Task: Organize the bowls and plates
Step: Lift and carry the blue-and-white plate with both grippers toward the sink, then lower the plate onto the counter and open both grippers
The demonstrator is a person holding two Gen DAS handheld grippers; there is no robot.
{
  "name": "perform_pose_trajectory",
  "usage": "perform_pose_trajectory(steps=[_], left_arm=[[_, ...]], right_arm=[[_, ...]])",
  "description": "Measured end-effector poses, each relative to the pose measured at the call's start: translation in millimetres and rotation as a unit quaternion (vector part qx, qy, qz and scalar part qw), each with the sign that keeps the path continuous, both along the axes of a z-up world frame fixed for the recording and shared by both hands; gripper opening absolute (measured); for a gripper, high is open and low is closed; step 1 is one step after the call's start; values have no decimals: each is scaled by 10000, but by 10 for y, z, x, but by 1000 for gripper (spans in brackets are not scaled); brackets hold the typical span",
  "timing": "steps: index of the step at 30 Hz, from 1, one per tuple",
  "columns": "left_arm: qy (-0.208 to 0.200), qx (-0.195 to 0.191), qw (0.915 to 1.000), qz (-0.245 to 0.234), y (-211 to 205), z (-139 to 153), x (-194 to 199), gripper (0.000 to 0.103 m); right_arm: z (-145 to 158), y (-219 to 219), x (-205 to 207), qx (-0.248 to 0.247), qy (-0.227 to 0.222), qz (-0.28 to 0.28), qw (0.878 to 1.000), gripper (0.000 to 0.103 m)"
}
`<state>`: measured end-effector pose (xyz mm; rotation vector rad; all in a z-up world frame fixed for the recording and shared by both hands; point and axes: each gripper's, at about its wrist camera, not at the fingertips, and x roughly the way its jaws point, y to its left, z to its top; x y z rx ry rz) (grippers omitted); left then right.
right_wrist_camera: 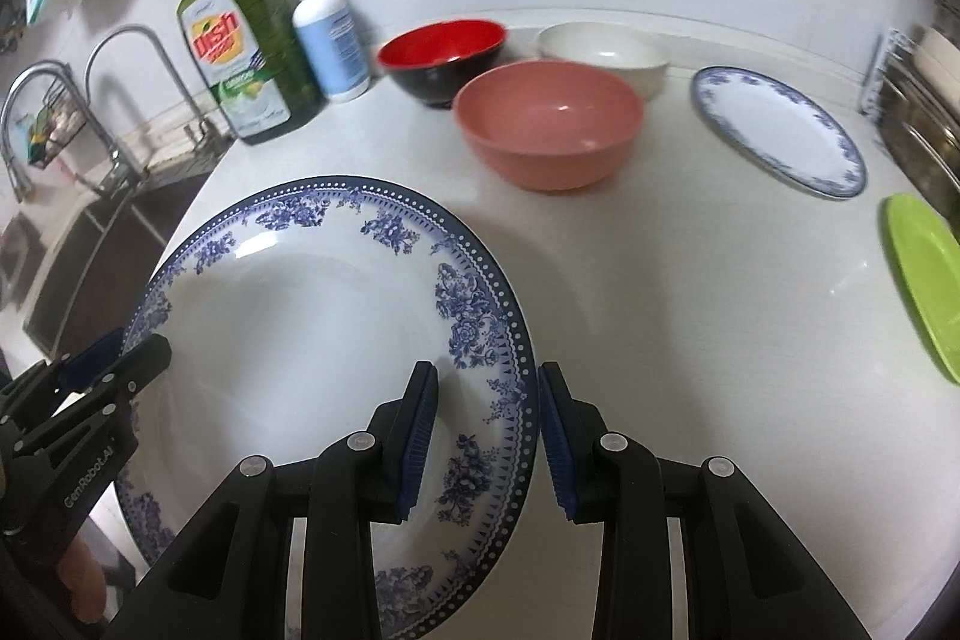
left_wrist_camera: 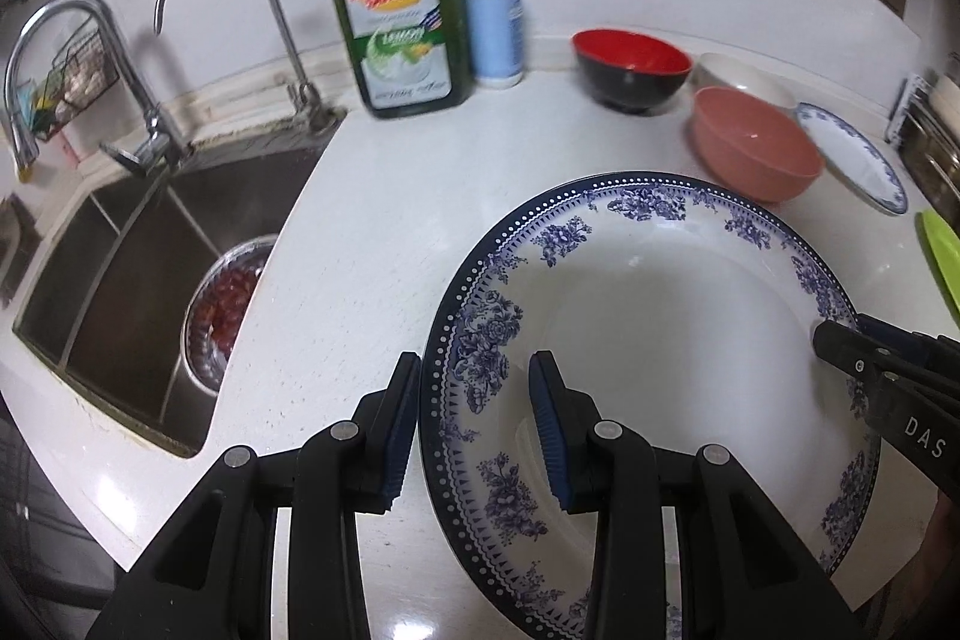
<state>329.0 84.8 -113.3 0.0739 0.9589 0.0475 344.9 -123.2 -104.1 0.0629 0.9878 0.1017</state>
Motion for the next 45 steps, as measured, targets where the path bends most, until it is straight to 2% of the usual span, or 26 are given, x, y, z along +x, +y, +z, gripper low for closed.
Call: perform_pose_trajectory(steps=[10,28,41,43,45], left_arm=[[248,-189,9995,58,117,-315,91,36],[455,-112,9989,20,102,-414,130,37],[584,-244,9980,57,124,-460,134,37],[597,-223,9979,82,122,-456,133,39],[605,-275,9978,52,119,-449,132,48]], right_arm=[[-285,164,145,-195,229,70,9995,35],[-375,161,173,-175,463,-35,9988,35],[-404,170,174,-202,493,-68,9986,36],[-403,173,174,-188,493,-71,9986,36],[-405,167,177,-132,505,-70,9986,36]])
